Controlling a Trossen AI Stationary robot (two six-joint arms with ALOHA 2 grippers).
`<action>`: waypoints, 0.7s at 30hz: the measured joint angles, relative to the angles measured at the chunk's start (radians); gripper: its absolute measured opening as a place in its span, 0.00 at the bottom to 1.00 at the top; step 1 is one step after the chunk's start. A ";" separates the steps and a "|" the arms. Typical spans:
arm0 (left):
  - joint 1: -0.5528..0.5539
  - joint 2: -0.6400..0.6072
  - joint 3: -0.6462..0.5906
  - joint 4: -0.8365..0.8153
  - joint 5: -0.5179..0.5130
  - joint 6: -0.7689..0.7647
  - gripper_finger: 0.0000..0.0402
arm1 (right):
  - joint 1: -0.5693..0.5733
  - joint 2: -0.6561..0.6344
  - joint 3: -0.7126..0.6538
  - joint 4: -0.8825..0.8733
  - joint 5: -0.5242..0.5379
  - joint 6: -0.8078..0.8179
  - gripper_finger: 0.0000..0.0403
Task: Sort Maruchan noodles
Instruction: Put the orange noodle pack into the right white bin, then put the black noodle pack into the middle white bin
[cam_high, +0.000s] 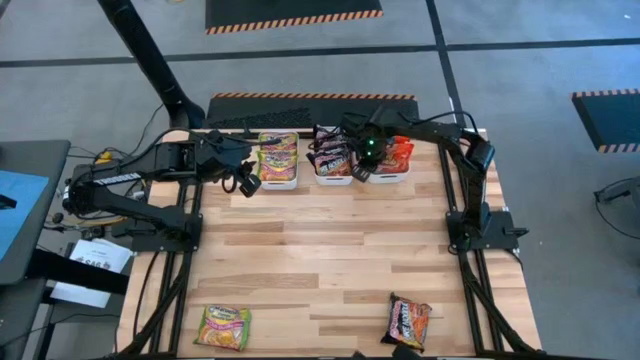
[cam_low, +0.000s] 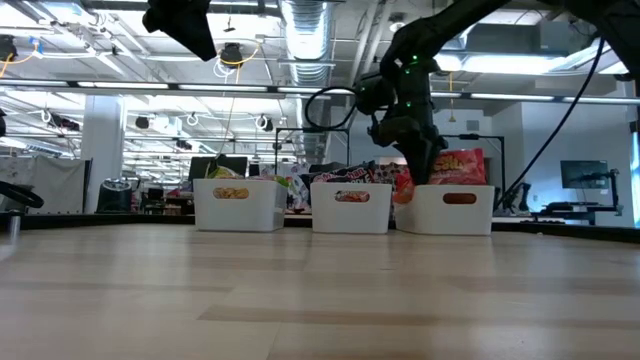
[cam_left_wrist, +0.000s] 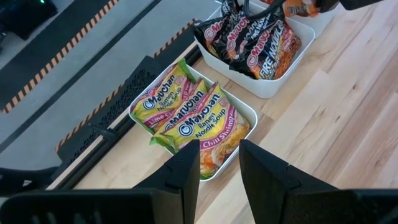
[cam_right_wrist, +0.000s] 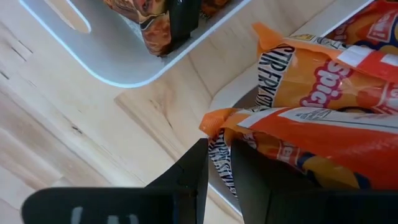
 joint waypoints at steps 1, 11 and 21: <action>0.000 0.000 0.000 0.000 0.000 0.000 0.25 | 0.000 -0.002 0.000 -0.003 0.000 0.000 0.24; 0.000 0.000 0.000 -0.014 0.003 0.000 0.25 | 0.032 -0.061 0.063 -0.013 0.007 0.026 0.24; 0.000 0.000 0.000 -0.015 0.008 0.001 0.25 | 0.046 -0.065 0.106 -0.075 -0.044 -0.003 0.24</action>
